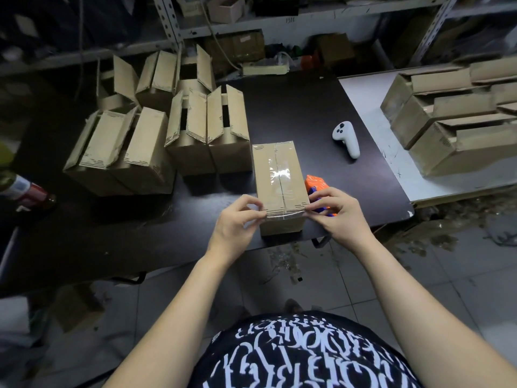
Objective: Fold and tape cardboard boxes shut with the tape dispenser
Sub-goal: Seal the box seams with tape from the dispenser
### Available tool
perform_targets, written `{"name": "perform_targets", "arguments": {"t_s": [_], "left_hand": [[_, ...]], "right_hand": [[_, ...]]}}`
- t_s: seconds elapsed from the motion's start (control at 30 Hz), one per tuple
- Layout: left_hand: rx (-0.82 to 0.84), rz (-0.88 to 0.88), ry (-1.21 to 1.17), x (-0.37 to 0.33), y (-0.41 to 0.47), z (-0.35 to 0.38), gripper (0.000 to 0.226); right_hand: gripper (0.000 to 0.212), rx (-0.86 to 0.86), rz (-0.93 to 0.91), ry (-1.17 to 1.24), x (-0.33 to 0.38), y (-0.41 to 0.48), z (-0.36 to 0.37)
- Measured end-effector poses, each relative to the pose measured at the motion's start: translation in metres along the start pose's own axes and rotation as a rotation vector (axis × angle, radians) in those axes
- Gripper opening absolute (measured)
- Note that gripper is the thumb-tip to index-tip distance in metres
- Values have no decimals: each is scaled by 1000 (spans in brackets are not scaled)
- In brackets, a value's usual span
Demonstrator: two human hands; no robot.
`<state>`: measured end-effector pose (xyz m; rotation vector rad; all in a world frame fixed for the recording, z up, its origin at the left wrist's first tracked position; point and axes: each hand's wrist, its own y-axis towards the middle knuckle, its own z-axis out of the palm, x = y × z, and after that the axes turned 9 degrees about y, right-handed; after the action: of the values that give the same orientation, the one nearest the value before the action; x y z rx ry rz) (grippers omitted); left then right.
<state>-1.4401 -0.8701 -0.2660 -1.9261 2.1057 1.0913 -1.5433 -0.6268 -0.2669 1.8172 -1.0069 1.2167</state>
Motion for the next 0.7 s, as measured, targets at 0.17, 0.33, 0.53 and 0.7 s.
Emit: {"name": "perform_targets", "arguments": {"t_s": [0.17,0.33,0.53,0.7], "left_hand": [[-61,2,4,-1,-2,11,5],[-145,-53,-12,-2,-11,23,5],[-135,-15,0,5,-14,25,8],[-120,-71,-37,-2,-15,22,21]], "right_hand": [[13,-97,-51,33,-1,-3,3],[13,-126,-70,7,-2,-9,8],[13,-74,91,115,1,-3,2],[6,-174,82,94,1,1,10]]}}
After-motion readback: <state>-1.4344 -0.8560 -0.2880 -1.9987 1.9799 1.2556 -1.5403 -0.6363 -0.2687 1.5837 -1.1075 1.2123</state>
